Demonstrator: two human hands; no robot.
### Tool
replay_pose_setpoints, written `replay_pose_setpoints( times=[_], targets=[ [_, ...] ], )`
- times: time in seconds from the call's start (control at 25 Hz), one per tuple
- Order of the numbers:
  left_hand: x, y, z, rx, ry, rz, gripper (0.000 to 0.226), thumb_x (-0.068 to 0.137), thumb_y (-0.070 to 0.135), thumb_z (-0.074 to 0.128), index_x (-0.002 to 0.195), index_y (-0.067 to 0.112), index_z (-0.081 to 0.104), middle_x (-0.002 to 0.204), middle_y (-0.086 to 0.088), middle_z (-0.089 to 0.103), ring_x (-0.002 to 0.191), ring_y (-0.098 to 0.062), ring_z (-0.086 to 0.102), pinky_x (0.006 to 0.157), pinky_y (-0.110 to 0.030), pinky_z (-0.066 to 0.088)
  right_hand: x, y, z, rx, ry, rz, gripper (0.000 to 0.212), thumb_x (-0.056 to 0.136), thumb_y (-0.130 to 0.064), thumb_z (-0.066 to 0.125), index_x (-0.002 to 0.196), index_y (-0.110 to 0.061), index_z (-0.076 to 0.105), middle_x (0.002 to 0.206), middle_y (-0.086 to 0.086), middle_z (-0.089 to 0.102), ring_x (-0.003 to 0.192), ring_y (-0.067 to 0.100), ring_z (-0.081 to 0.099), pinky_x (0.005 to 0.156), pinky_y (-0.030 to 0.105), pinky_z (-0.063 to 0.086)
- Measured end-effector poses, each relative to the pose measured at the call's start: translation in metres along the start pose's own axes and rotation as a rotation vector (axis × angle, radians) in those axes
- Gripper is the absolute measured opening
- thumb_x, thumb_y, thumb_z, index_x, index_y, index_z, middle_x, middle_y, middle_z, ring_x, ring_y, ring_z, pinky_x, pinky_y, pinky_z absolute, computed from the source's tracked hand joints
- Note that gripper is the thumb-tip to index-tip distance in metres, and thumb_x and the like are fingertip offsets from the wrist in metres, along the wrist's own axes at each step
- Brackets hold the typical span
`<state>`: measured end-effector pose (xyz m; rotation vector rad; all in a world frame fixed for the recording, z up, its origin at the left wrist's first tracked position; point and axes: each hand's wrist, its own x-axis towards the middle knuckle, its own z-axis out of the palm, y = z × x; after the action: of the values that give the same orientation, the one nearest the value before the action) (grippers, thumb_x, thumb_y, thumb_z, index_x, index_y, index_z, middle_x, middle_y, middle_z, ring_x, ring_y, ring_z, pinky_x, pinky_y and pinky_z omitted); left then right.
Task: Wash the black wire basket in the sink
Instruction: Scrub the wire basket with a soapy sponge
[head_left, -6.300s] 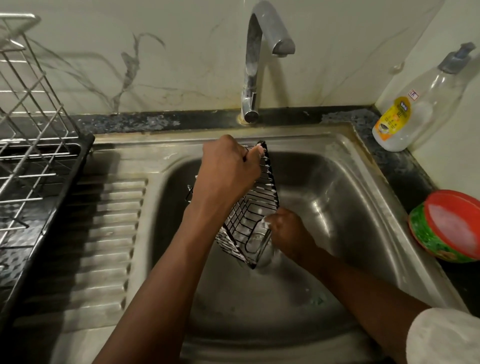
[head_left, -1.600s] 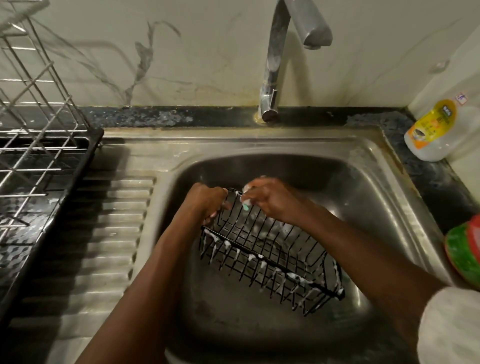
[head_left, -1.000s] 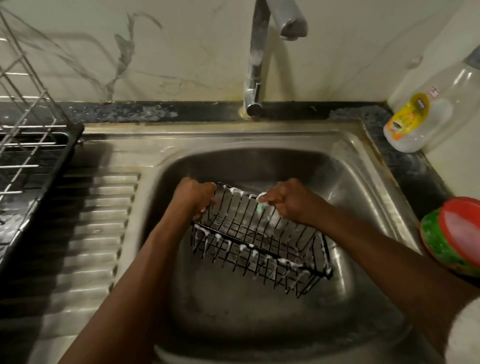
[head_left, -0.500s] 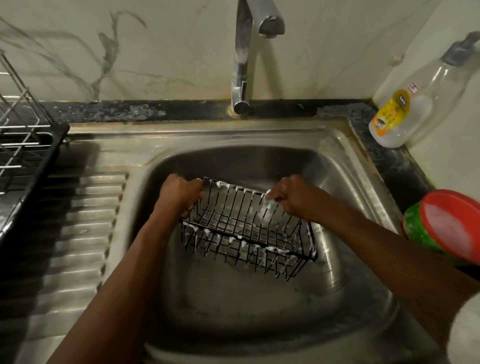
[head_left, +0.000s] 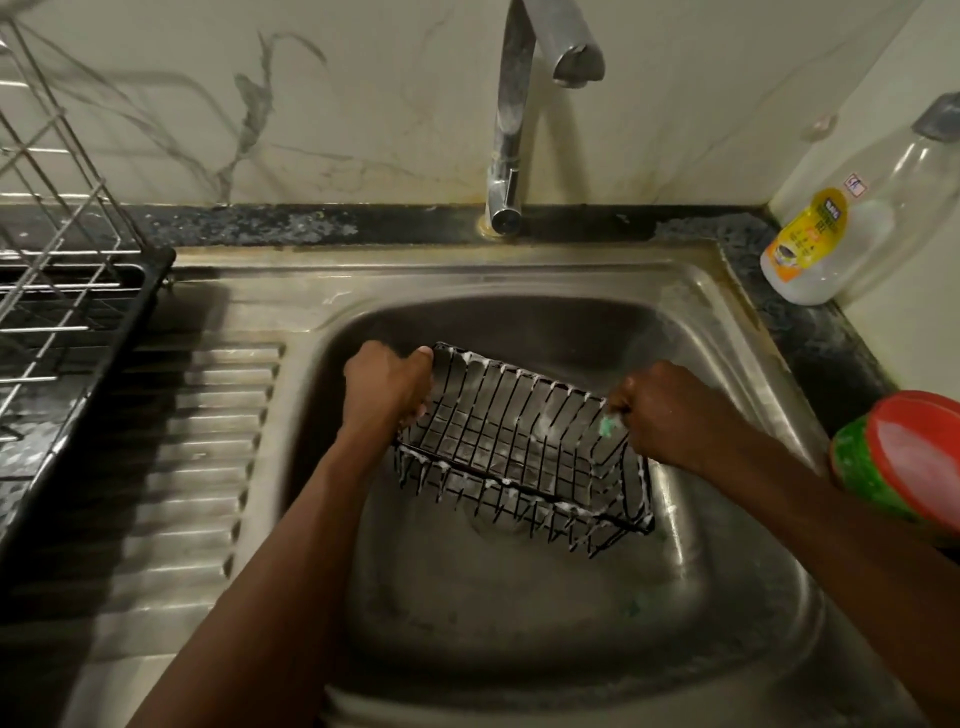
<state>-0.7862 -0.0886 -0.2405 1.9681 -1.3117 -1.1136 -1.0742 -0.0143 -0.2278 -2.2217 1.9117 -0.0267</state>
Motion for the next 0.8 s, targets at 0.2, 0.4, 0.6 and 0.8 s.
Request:
replay_pose_setpoints(
  times=[0.2,0.4,0.6,0.8],
  targets=[
    [-0.002,0.007,0.008,-0.317,-0.359,-0.393,0.043,0.104,0.035,0.038,0.09,0.005,0.064,0.071,-0.014,0.066,0.058,-0.025,0.059,0.057,-0.032,0.049,0.047,-0.096,0.035,0.748,0.303,0.201,0.02,0.085,-0.013,0.077,0.103,-0.019,0.079,0.09,-0.005,0.077,0.071,0.007,0.07,0.064,0.018,0.056],
    [-0.004,0.014,0.006,-0.38,-0.404,-0.438,0.05,0.104,0.04,0.029,0.11,0.0,0.058,0.098,-0.026,0.068,0.082,-0.037,0.066,0.08,-0.045,0.051,0.085,-0.123,0.062,0.719,0.534,0.197,0.018,0.083,-0.003,0.07,0.095,-0.01,0.081,0.091,0.005,0.078,0.081,0.015,0.071,0.075,0.019,0.051],
    [-0.002,0.01,0.005,-0.428,-0.395,-0.455,0.054,0.101,0.044,0.032,0.092,0.002,0.064,0.075,-0.016,0.064,0.066,-0.028,0.057,0.067,-0.035,0.047,0.071,-0.147,0.075,0.803,0.505,0.147,0.017,0.077,0.004,0.071,0.083,-0.01,0.077,0.075,0.001,0.071,0.063,0.007,0.062,0.058,0.02,0.05],
    [0.001,0.009,0.004,-0.47,-0.413,-0.454,0.059,0.1,0.046,0.034,0.125,-0.003,0.056,0.115,-0.023,0.063,0.104,-0.037,0.062,0.087,-0.047,0.047,0.038,-0.156,0.084,1.056,0.188,0.227,0.014,0.075,0.0,0.081,0.082,-0.011,0.076,0.083,0.001,0.075,0.075,0.017,0.071,0.064,0.034,0.06]
  ],
)
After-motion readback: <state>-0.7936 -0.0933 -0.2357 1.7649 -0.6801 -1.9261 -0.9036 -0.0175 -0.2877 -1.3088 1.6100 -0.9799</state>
